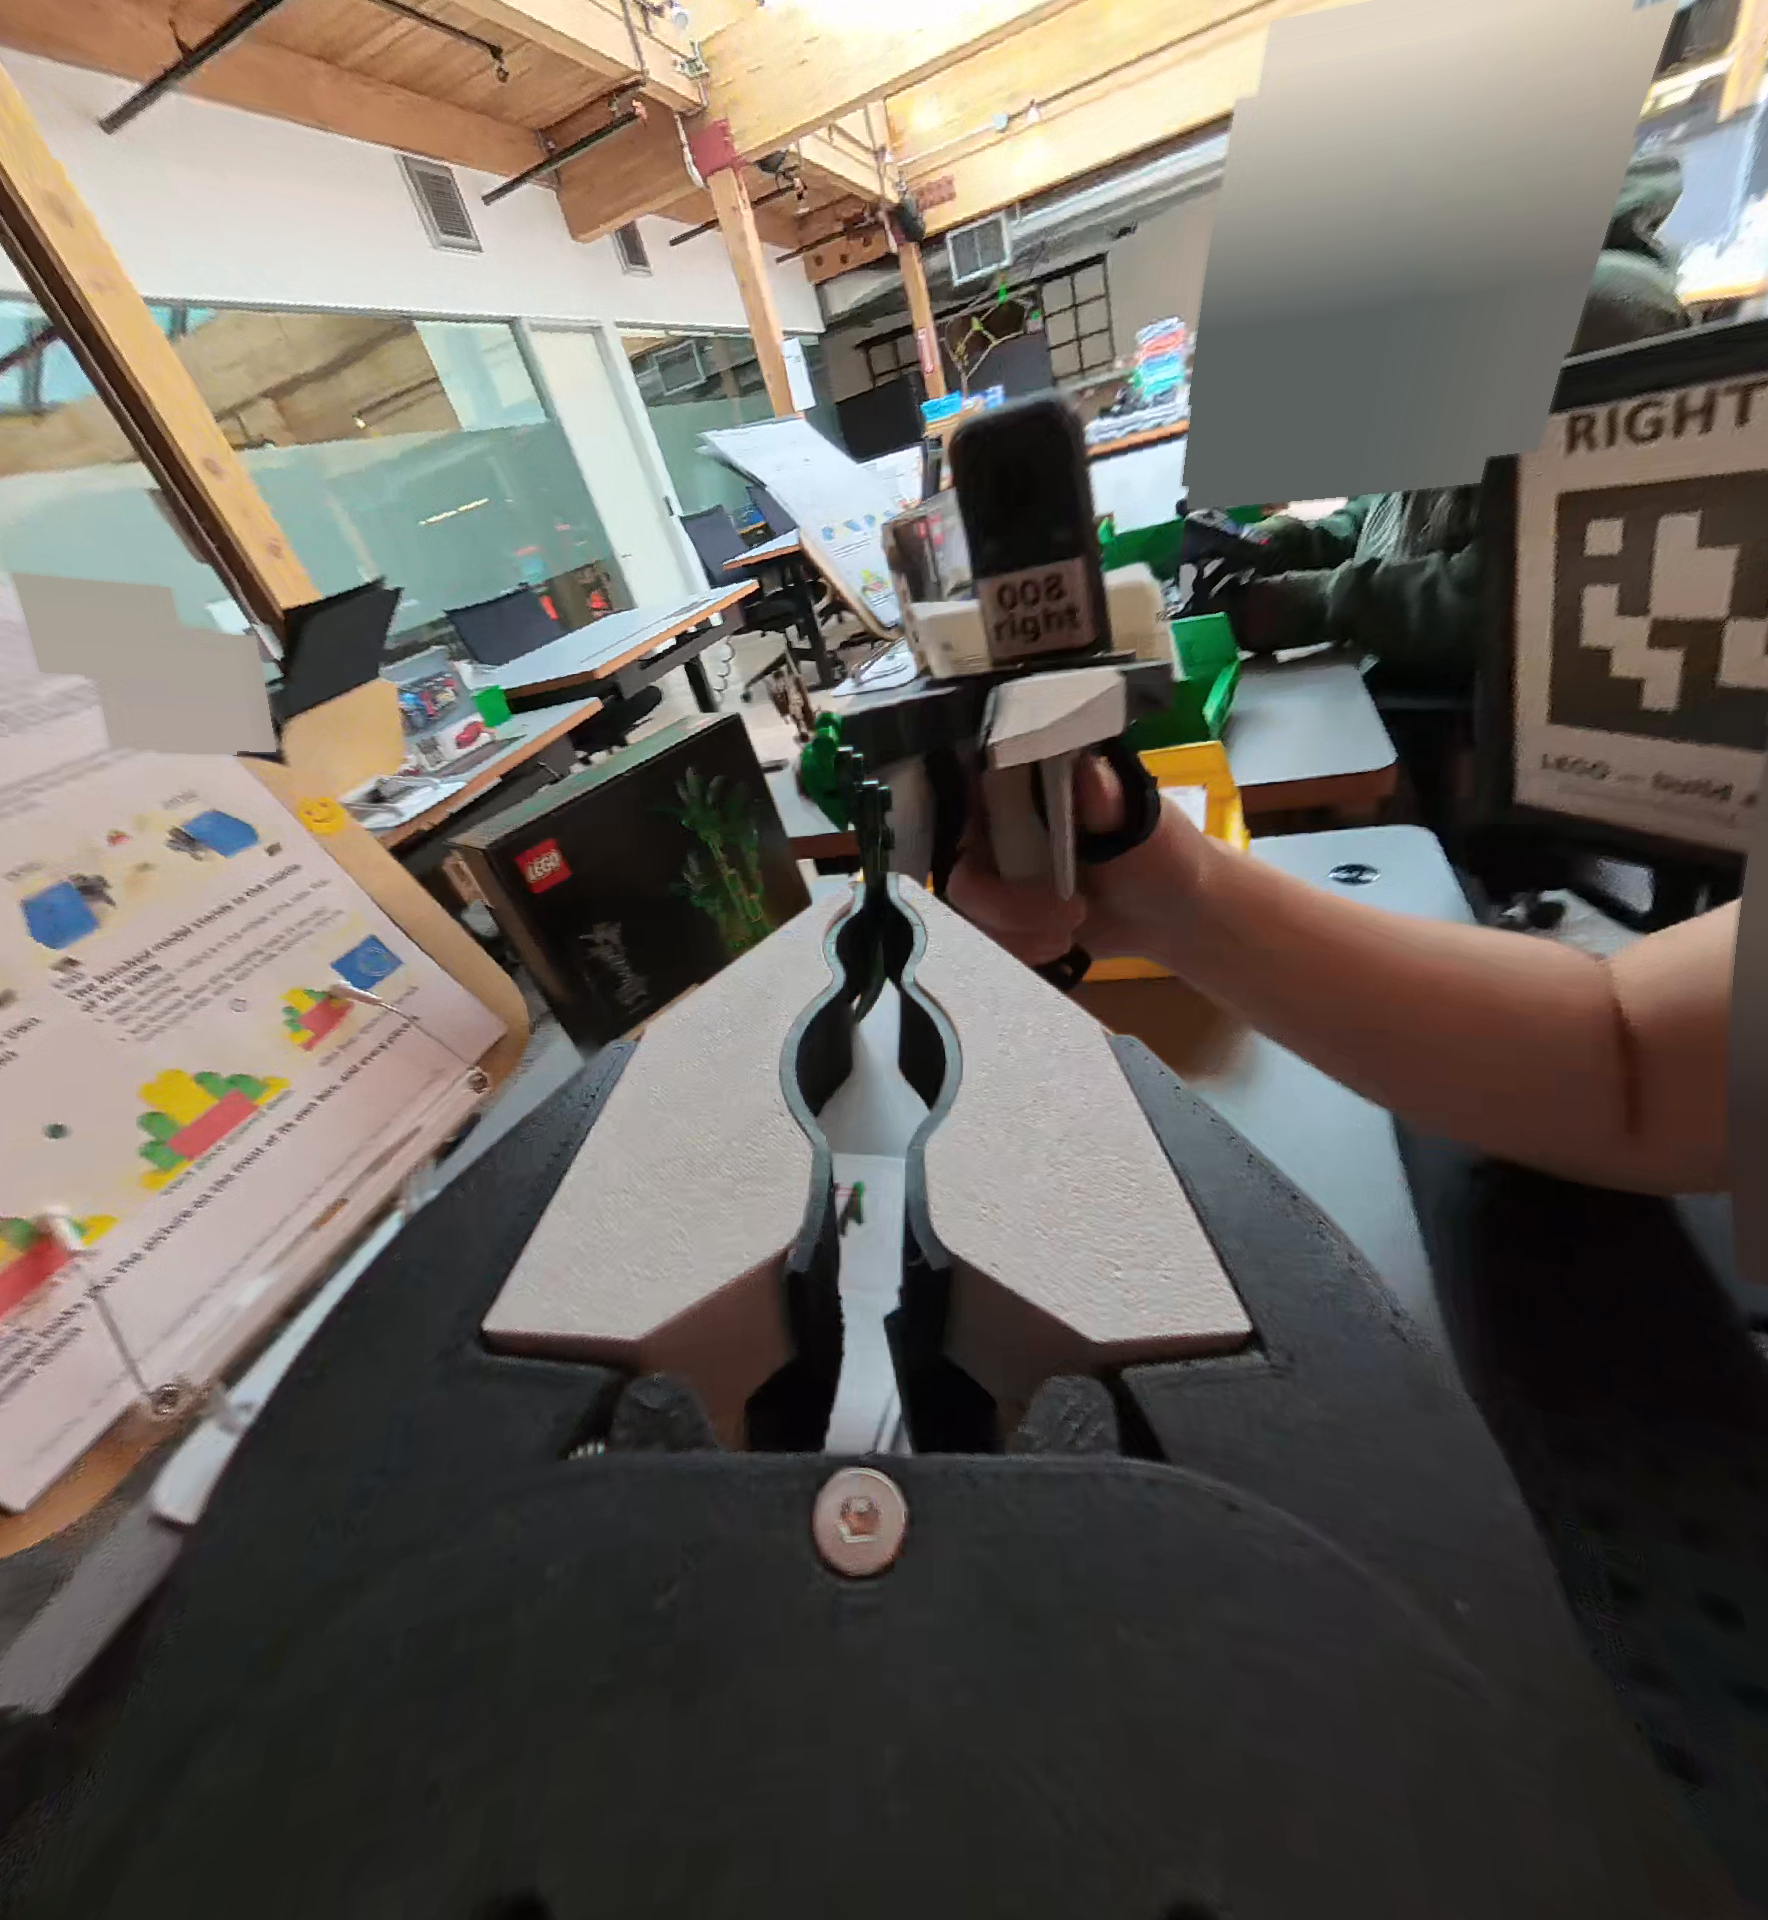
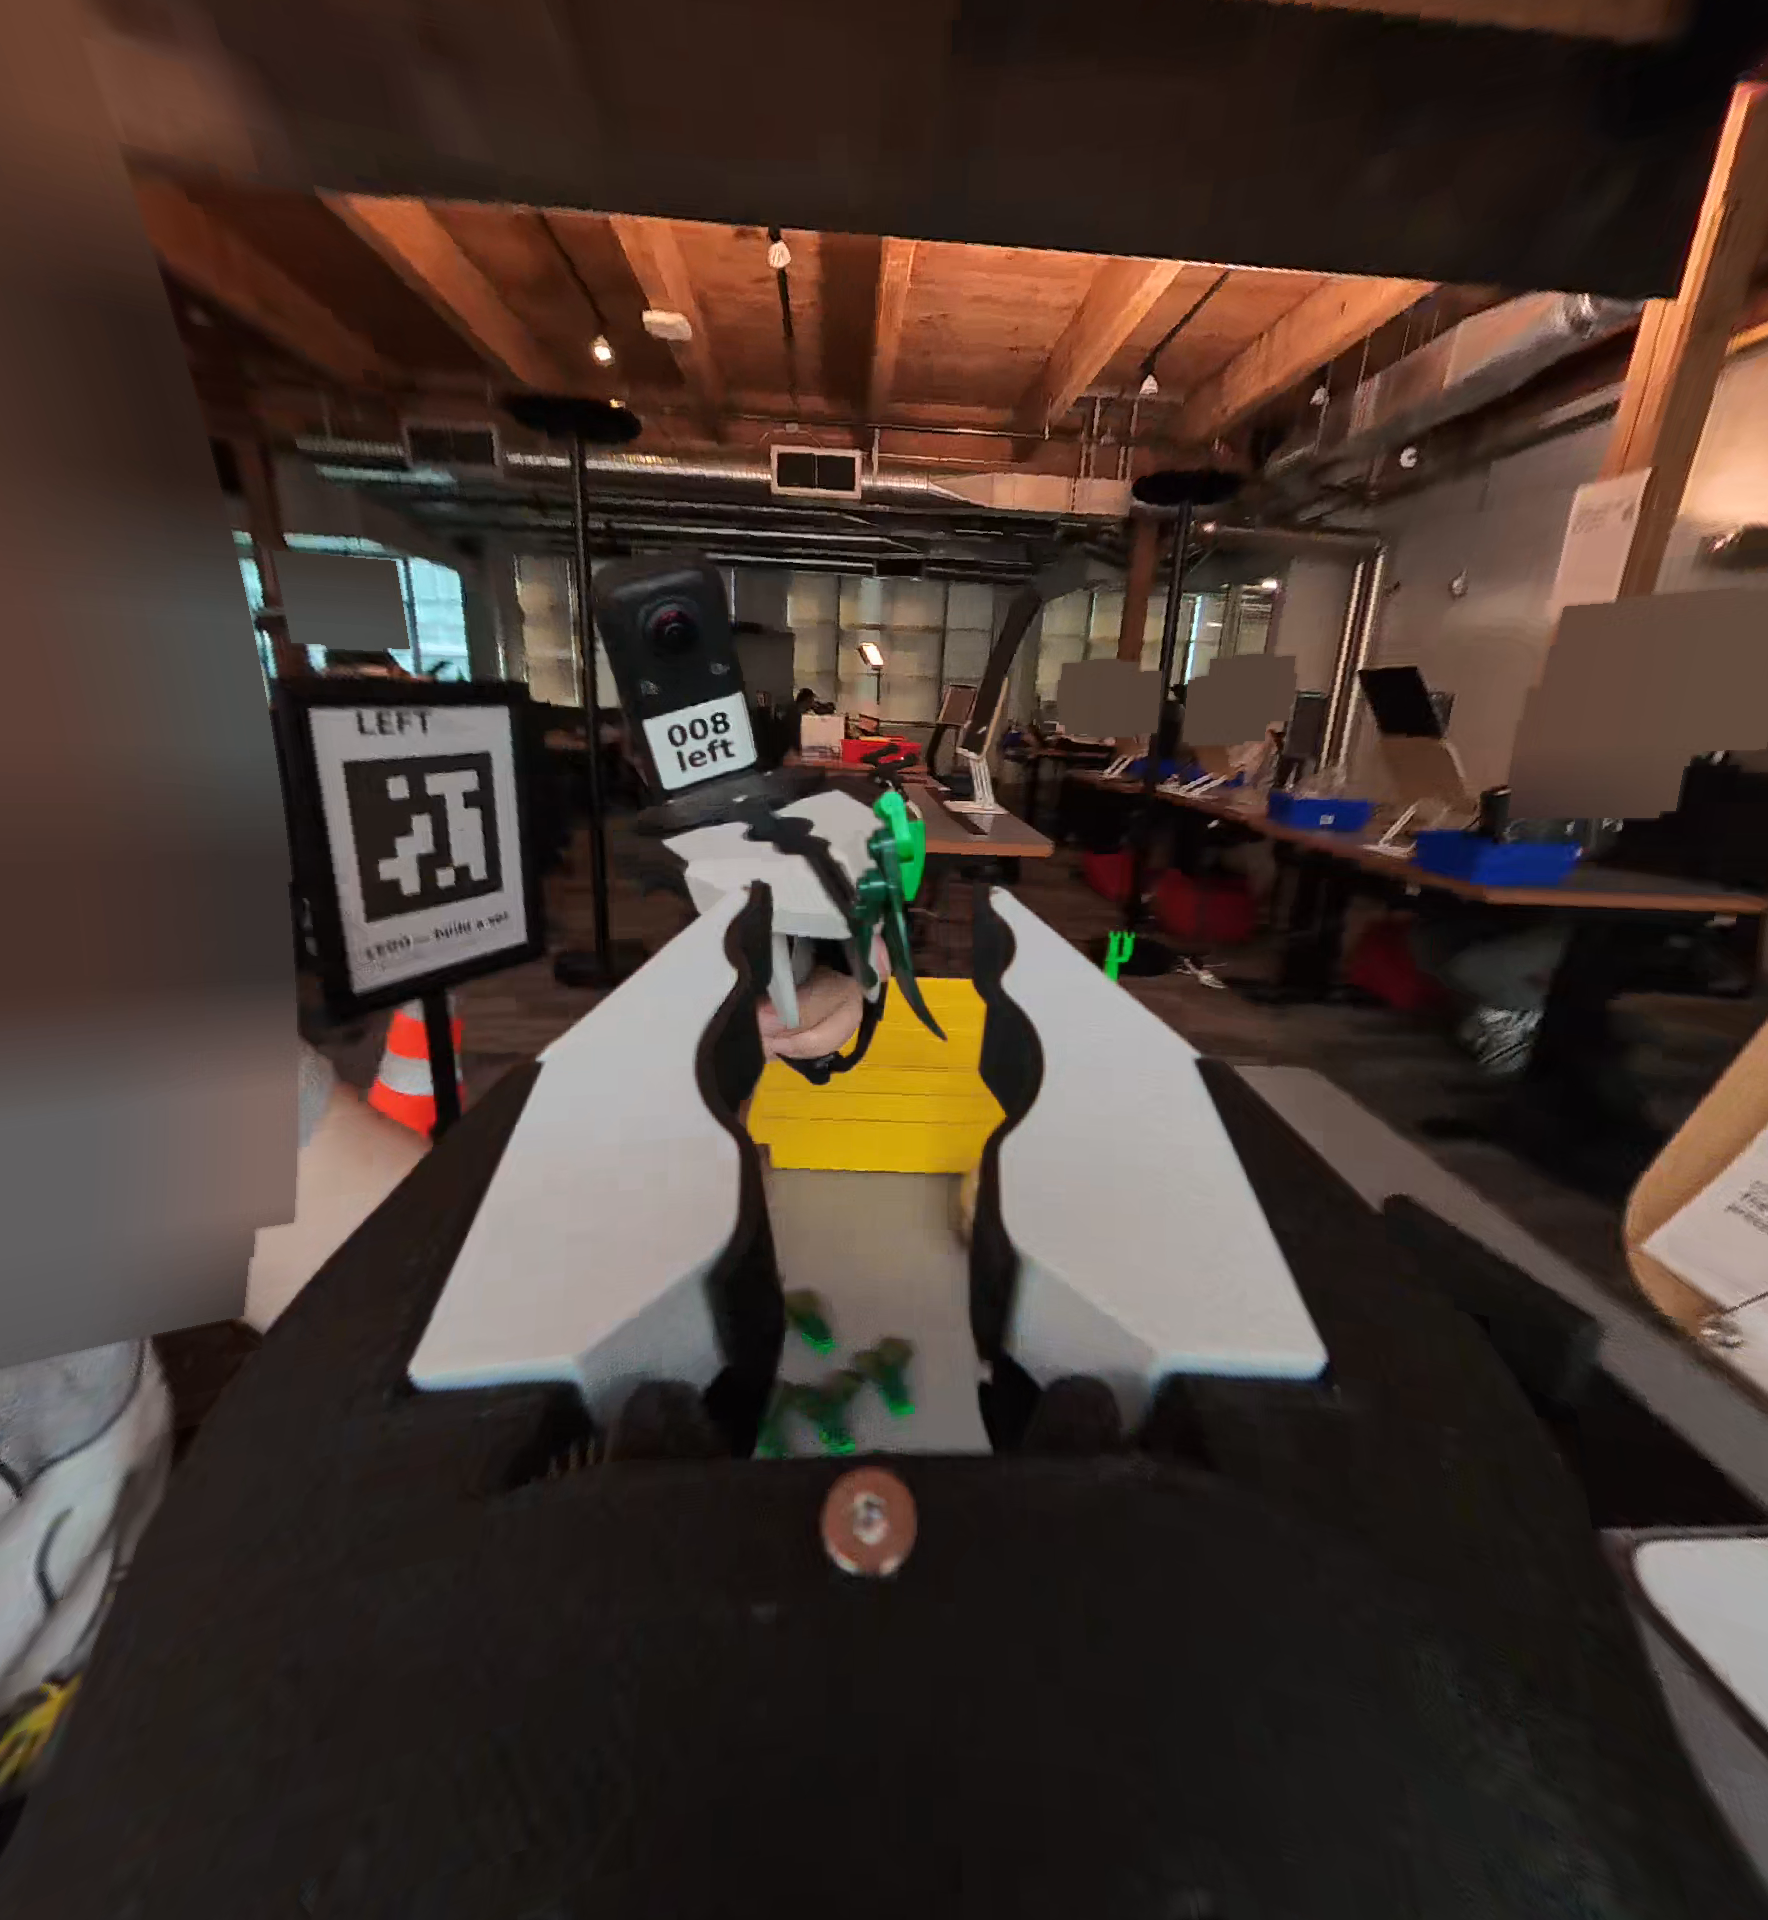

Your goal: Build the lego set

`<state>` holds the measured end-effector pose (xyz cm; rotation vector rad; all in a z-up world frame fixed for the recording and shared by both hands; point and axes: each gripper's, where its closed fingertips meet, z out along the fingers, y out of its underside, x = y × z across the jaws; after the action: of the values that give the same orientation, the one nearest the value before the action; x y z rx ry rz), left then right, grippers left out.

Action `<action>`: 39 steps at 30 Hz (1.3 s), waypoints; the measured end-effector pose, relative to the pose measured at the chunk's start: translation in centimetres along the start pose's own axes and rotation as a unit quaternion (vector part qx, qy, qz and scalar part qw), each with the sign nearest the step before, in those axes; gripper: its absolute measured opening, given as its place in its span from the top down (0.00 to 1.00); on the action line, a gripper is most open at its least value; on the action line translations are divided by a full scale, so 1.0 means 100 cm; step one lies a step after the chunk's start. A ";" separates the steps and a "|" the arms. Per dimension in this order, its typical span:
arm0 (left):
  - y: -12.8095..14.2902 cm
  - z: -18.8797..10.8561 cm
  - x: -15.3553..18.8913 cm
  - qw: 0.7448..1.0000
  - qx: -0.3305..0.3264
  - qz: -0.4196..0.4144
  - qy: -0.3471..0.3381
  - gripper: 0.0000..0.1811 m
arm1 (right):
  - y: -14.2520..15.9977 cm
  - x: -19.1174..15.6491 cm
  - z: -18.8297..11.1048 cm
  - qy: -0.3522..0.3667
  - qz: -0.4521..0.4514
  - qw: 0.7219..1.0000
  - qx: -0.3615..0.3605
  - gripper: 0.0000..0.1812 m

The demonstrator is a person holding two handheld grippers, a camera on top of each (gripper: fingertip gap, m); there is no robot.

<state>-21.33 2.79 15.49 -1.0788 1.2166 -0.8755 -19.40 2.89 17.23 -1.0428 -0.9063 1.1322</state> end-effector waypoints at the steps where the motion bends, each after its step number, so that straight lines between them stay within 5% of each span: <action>1: -0.001 0.000 0.003 1.000 -0.004 0.023 -0.002 1.00 | -0.002 -0.005 -0.001 0.000 -0.024 1.000 -0.010 0.80; 5: -0.002 0.002 0.014 0.999 -0.004 0.045 0.013 1.00 | 0.002 -0.014 -0.002 0.009 -0.068 0.996 -0.059 0.78; 11: 0.001 0.006 0.019 0.998 -0.002 0.057 0.028 1.00 | 0.009 -0.017 0.003 0.031 -0.141 0.985 -0.090 0.88; 27: -0.001 0.003 0.025 0.996 0.027 0.073 0.049 1.00 | 0.010 -0.025 0.007 0.013 -0.141 0.986 -0.091 0.94; 32: -0.005 -0.005 0.012 0.994 0.055 0.092 -0.005 0.92 | 0.021 -0.017 0.007 0.094 -0.319 0.928 -0.168 0.94; 39: -0.011 -0.008 0.010 0.979 0.046 -0.178 0.084 0.89 | 0.032 -0.006 0.008 0.165 -0.465 0.832 -0.253 0.94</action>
<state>-21.93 1.44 16.24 -1.1861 1.1254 -1.3083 -21.09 2.74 14.38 -0.9667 -1.2513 -0.1237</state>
